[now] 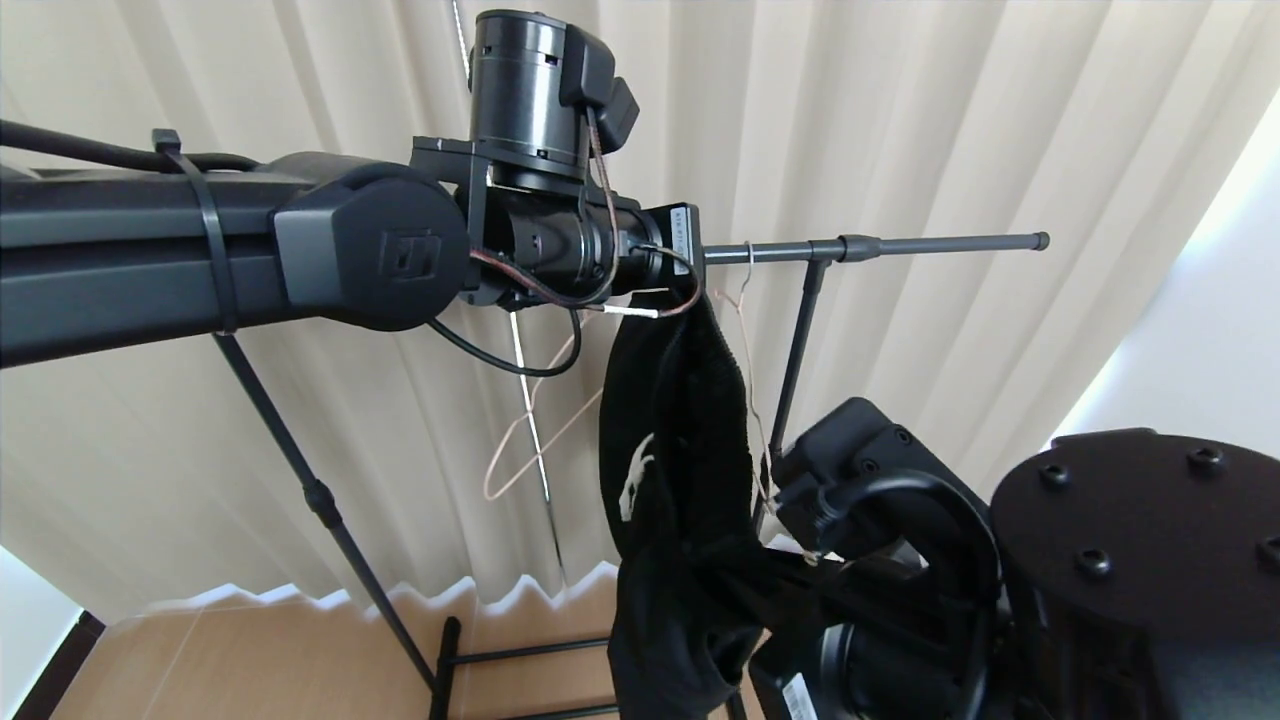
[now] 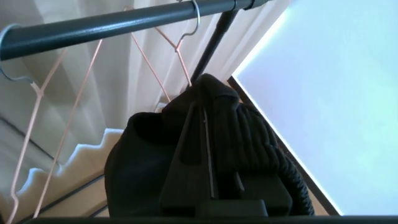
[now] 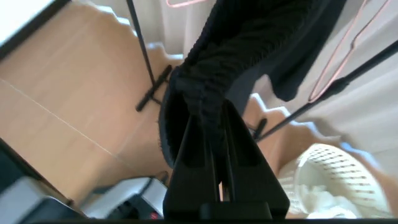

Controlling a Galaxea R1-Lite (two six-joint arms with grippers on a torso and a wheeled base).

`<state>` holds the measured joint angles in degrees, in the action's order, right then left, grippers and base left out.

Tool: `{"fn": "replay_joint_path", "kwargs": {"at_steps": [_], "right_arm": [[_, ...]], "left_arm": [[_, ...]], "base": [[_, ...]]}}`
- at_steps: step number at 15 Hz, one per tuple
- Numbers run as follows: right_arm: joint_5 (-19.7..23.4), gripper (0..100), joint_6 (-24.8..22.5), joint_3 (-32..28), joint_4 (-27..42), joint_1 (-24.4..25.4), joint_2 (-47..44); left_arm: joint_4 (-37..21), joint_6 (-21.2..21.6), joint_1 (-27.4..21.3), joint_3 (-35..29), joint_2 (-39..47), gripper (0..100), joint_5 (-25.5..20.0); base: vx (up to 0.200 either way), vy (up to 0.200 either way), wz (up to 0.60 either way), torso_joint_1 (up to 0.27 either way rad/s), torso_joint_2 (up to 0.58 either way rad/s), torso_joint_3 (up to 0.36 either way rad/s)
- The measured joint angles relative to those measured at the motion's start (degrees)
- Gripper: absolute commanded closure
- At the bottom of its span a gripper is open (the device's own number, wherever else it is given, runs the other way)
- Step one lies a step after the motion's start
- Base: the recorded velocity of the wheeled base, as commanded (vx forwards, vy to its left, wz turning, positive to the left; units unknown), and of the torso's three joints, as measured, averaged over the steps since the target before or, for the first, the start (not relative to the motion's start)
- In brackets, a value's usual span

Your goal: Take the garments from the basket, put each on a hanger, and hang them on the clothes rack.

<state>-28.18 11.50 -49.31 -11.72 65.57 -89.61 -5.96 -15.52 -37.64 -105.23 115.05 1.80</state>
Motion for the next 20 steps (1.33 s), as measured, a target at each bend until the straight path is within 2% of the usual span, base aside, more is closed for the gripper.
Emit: {"fn": "replay_joint_path", "kwargs": {"at_steps": [2, 4, 10, 15, 20], "right_arm": [[-2.11, 100, 4.64, -3.58, -0.1, 1.16, -2.54], [-4.41, 100, 6.18, -5.97, -0.11, 1.68, -4.66], [-6.68, 100, 5.9, -6.67, 0.39, 1.9, -5.69], [-7.03, 100, 3.61, -5.27, 0.66, 1.9, -4.05], [-7.03, 100, 3.33, -4.49, 0.77, 2.65, -2.85]], "left_arm": [[0.0, -0.02, 0.05, -1.22, 0.52, 100, -0.04], [-0.02, -0.1, 0.38, -2.65, 1.07, 100, -0.09], [-1.83, -0.1, 1.34, -6.64, 2.08, 100, -0.09], [-1.84, -0.05, 3.69, -7.58, 2.61, 100, 0.02], [-1.8, -0.1, 6.53, -9.0, 4.43, 100, 0.13]], "base": [[0.0, 0.0, 0.0, 0.0, 0.0, 0.0], [0.0, 0.0, 0.0, 0.0, 0.0, 0.0], [0.0, 0.0, 0.0, 0.0, 0.0, 0.0], [0.0, 0.0, 0.0, 0.0, 0.0, 0.0], [0.0, 0.0, 0.0, 0.0, 0.0, 0.0]]}}
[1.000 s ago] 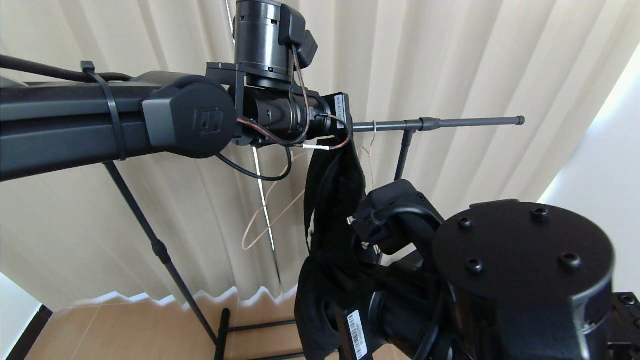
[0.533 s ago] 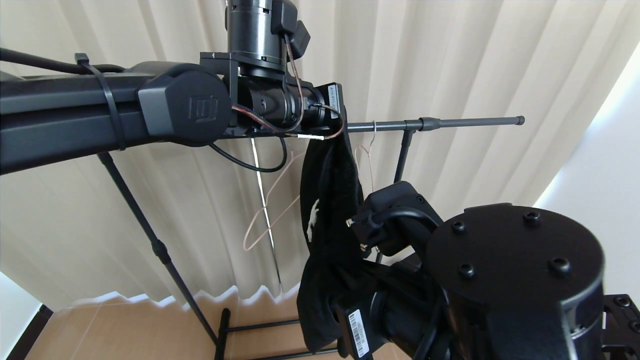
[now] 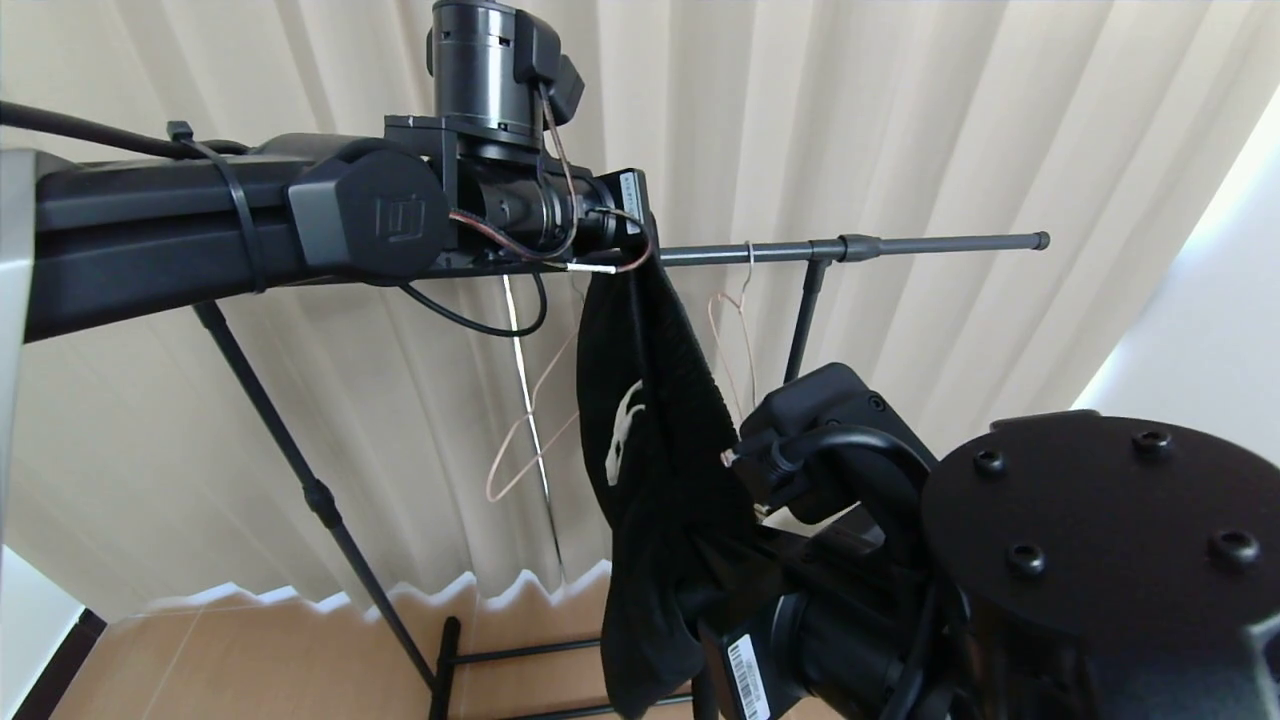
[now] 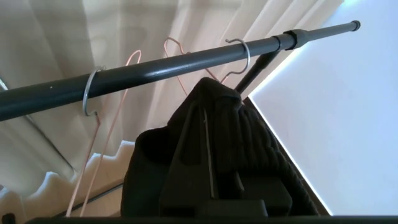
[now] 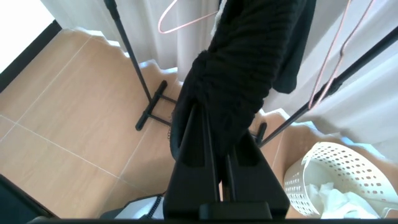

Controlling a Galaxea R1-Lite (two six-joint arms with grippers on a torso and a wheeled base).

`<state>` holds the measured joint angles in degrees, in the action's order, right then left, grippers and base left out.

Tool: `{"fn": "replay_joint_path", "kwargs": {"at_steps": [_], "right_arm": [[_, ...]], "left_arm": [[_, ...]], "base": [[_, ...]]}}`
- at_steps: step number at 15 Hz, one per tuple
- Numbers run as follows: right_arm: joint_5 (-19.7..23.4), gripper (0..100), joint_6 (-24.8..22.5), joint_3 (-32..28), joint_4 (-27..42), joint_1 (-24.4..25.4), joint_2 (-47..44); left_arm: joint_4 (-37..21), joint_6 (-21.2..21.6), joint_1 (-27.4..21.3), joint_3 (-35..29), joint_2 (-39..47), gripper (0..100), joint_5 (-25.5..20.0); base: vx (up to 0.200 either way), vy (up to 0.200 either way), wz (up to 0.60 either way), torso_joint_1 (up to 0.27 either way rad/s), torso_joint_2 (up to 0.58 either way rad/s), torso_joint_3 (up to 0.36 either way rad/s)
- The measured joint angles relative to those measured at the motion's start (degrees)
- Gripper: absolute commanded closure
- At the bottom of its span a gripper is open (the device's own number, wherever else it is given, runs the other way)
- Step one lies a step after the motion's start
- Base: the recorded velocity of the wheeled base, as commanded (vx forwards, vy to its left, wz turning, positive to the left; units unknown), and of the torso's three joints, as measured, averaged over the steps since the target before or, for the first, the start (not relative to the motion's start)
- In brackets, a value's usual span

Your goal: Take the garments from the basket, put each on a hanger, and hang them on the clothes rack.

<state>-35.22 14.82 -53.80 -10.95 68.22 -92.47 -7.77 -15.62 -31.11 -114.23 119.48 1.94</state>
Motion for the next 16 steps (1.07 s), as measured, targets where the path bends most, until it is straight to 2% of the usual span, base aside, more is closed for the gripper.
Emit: {"fn": "replay_joint_path", "kwargs": {"at_steps": [5, 8, 10, 12, 16], "right_arm": [[0.07, 100, -1.88, 1.07, 0.04, -0.44, 1.27], [0.57, 100, -3.39, 0.55, 0.04, -6.62, 1.78], [0.82, 100, -3.66, -0.55, -0.16, -10.4, 1.78], [0.82, 100, -3.5, -2.76, -0.62, -15.24, 1.01], [0.62, 100, -3.41, -11.85, -0.65, -19.71, -3.9]], "left_arm": [[-2.02, -0.09, 0.49, 0.15, 0.17, 100, 0.27], [-9.07, 0.29, 0.35, 3.4, -4.57, 100, 0.2], [-11.5, 1.5, 0.3, 6.42, -7.7, 100, 0.13], [-13.31, 4.01, 0.33, 13.13, -11.81, 100, 0.22], [-13.96, 8.47, -0.59, 29.15, -20.55, 100, 0.35]], "base": [[0.0, 0.0, 0.0, 0.0, 0.0, 0.0], [0.0, 0.0, 0.0, 0.0, 0.0, 0.0], [0.0, 0.0, 0.0, 0.0, 0.0, 0.0], [0.0, 0.0, 0.0, 0.0, 0.0, 0.0], [0.0, 0.0, 0.0, 0.0, 0.0, 0.0]]}}
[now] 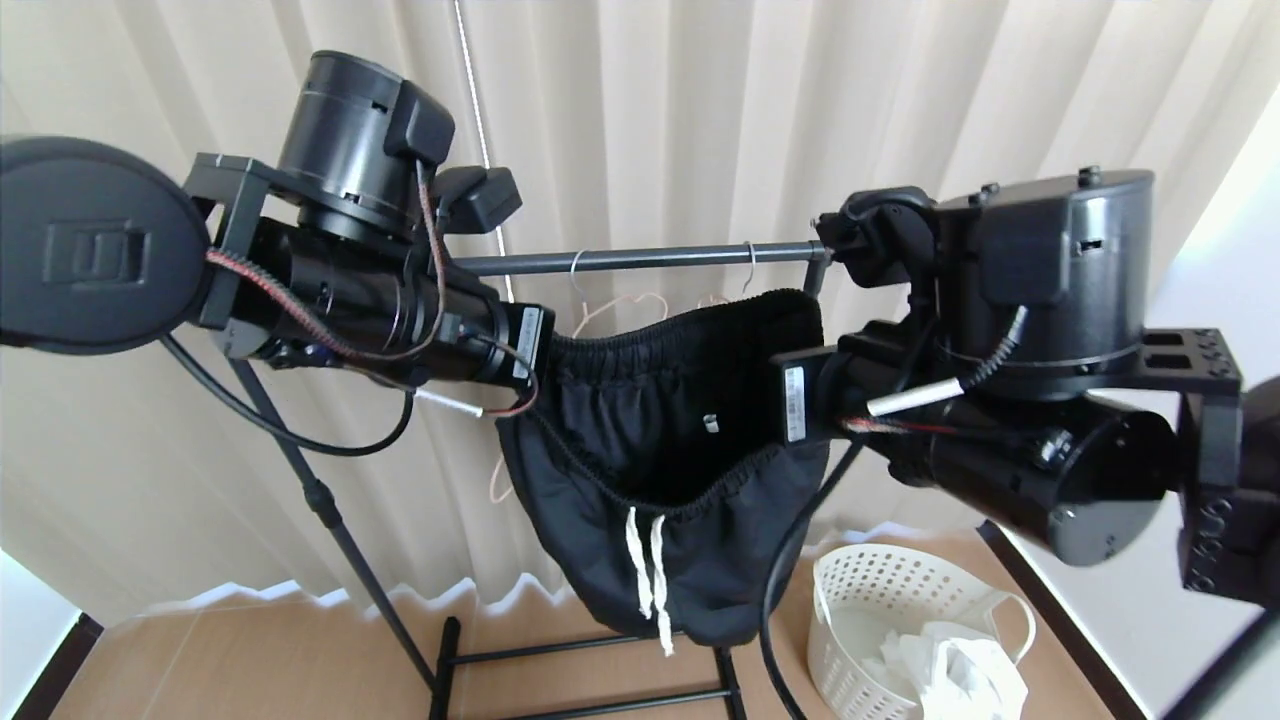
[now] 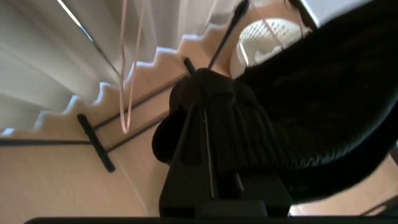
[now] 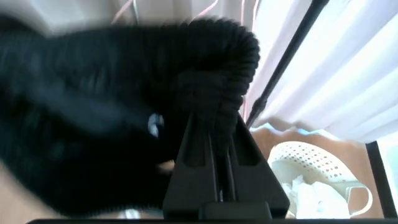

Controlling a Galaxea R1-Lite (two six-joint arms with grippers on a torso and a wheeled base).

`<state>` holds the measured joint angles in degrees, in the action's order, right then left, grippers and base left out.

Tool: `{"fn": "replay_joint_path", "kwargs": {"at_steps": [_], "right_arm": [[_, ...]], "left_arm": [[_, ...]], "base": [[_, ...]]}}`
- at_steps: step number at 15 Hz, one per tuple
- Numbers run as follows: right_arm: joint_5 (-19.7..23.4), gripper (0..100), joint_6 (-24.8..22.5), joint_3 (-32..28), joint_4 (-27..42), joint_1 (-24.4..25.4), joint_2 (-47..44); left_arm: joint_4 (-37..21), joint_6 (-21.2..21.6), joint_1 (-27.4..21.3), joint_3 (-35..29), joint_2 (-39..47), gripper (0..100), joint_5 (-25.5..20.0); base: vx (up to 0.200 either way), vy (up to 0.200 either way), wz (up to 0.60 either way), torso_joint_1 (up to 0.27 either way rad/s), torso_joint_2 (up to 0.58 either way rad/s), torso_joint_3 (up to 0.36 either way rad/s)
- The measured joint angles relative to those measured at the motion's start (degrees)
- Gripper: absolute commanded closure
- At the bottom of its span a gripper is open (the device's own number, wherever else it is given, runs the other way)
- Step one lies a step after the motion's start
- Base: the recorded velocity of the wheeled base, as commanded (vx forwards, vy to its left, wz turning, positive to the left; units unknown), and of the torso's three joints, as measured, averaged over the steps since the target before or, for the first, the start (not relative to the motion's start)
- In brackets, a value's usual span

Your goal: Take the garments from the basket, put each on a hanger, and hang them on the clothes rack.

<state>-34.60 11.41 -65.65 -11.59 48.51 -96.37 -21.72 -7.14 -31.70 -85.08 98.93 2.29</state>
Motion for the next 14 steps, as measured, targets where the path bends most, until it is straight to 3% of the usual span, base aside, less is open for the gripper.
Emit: {"fn": "replay_joint_path", "kwargs": {"at_steps": [5, 9, 11, 14], "right_arm": [[-0.32, 100, -2.38, -18.33, 1.01, -5.27, -12.01], [-0.55, 100, -5.17, -32.91, 1.48, -7.03, -21.32], [-0.6, 100, -5.69, -41.07, 1.63, -7.94, -26.51], [-0.76, 100, -6.44, -47.42, 1.78, -8.57, -32.46]], "left_arm": [[2.68, 0.3, -3.89, 17.08, -9.22, 100, -0.35], [16.93, -2.95, -10.06, 30.84, -12.08, 100, -0.44], [19.59, -5.39, -15.46, 34.3, -12.52, 100, -0.41], [19.85, -9.44, -20.65, 35.13, -12.69, 100, -0.2]], "base": [[0.0, 0.0, 0.0, 0.0, 0.0, 0.0], [0.0, 0.0, 0.0, 0.0, 0.0, 0.0], [0.0, 0.0, 0.0, 0.0, 0.0, 0.0], [0.0, 0.0, 0.0, 0.0, 0.0, 0.0]]}}
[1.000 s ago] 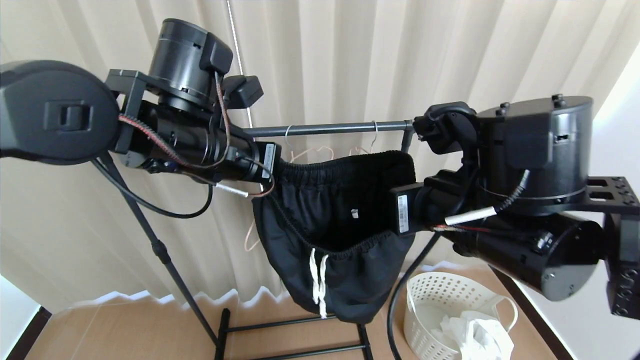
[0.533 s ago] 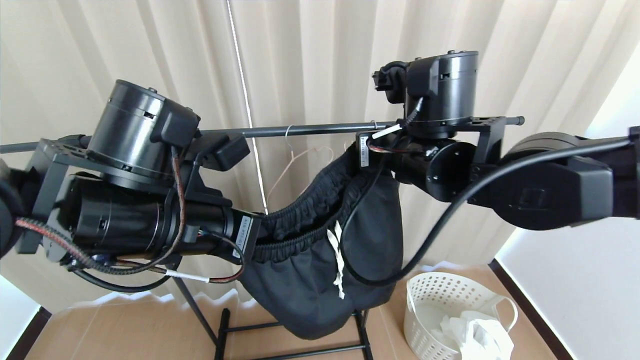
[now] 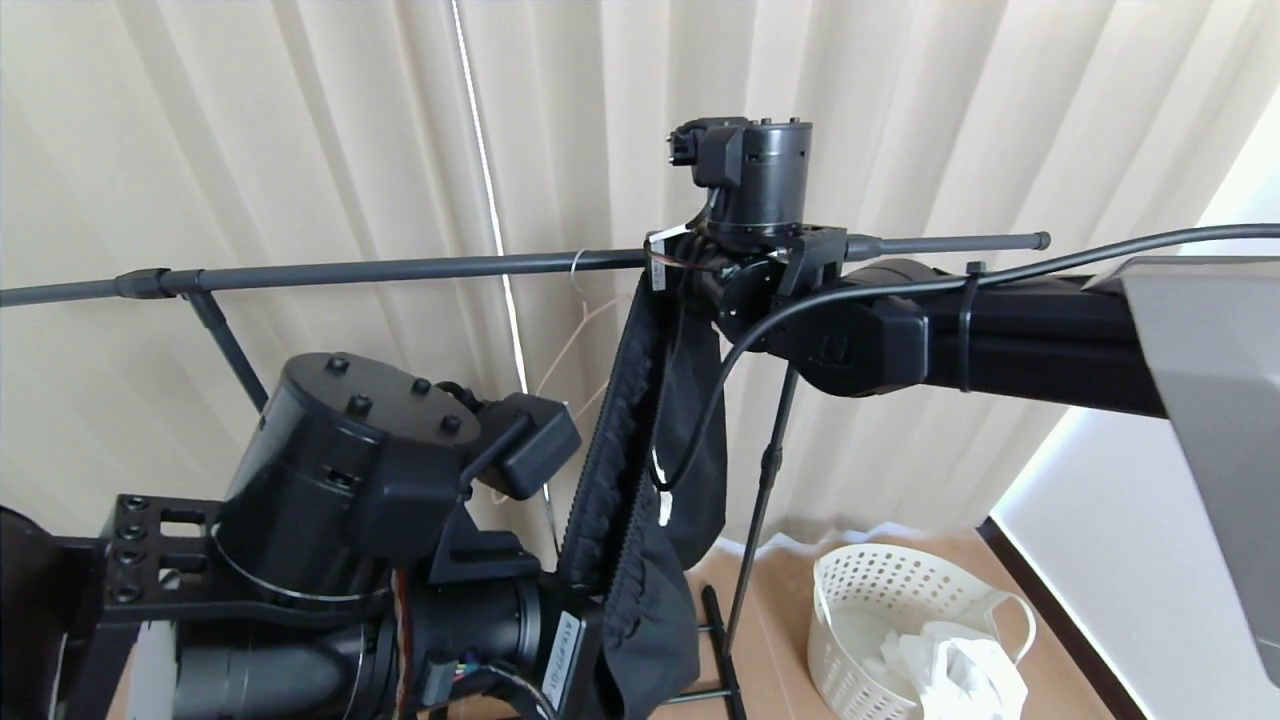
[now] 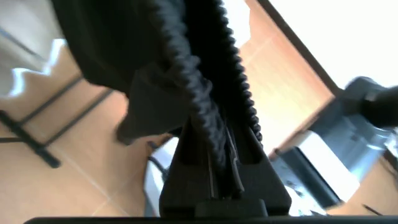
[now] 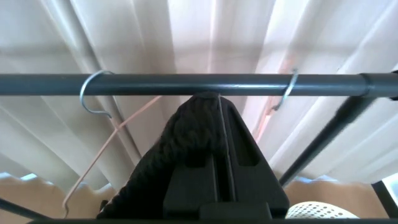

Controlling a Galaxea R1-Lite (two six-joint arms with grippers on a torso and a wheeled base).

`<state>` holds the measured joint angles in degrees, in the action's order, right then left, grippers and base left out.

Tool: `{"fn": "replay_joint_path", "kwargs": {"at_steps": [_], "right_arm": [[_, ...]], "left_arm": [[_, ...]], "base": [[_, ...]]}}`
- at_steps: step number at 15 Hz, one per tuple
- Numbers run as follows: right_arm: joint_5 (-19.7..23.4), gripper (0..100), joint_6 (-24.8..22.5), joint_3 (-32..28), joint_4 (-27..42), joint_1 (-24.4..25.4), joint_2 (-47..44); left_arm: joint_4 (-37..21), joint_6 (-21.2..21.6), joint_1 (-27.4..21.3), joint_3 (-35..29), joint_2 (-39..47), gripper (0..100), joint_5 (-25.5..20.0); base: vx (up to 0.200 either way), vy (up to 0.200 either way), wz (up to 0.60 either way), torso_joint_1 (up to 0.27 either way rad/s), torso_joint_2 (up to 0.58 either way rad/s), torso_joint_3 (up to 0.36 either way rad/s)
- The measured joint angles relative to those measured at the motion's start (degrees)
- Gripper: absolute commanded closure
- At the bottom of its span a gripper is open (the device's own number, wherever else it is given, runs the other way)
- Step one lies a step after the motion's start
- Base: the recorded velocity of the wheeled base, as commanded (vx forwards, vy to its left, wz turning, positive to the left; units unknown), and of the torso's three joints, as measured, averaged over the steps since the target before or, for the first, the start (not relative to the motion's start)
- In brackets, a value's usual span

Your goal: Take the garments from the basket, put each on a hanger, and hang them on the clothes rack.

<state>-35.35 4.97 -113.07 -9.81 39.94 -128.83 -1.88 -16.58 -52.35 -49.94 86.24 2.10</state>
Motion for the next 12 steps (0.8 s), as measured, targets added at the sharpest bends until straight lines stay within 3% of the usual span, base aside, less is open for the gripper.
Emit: {"fn": "replay_joint_path", "kwargs": {"at_steps": [3, 8, 12], "right_arm": [[-0.09, 100, -0.05, -1.35, -0.12, -0.13, -2.51], [-0.15, 100, 0.38, -1.54, -0.11, -0.15, -2.93], [-0.06, 100, 1.01, 2.88, -0.11, -0.74, 0.69]], "left_arm": [[-0.09, -2.39, -4.86, -0.16, -0.13, 100, 0.2], [-0.12, -2.39, -5.4, -0.07, -0.33, 100, 0.39], [-0.15, -0.6, 2.74, -0.38, -0.32, 100, 0.48]], "base": [[0.0, 0.0, 0.0, 0.0, 0.0, 0.0], [0.0, 0.0, 0.0, 0.0, 0.0, 0.0], [0.0, 0.0, 0.0, 0.0, 0.0, 0.0]]}}
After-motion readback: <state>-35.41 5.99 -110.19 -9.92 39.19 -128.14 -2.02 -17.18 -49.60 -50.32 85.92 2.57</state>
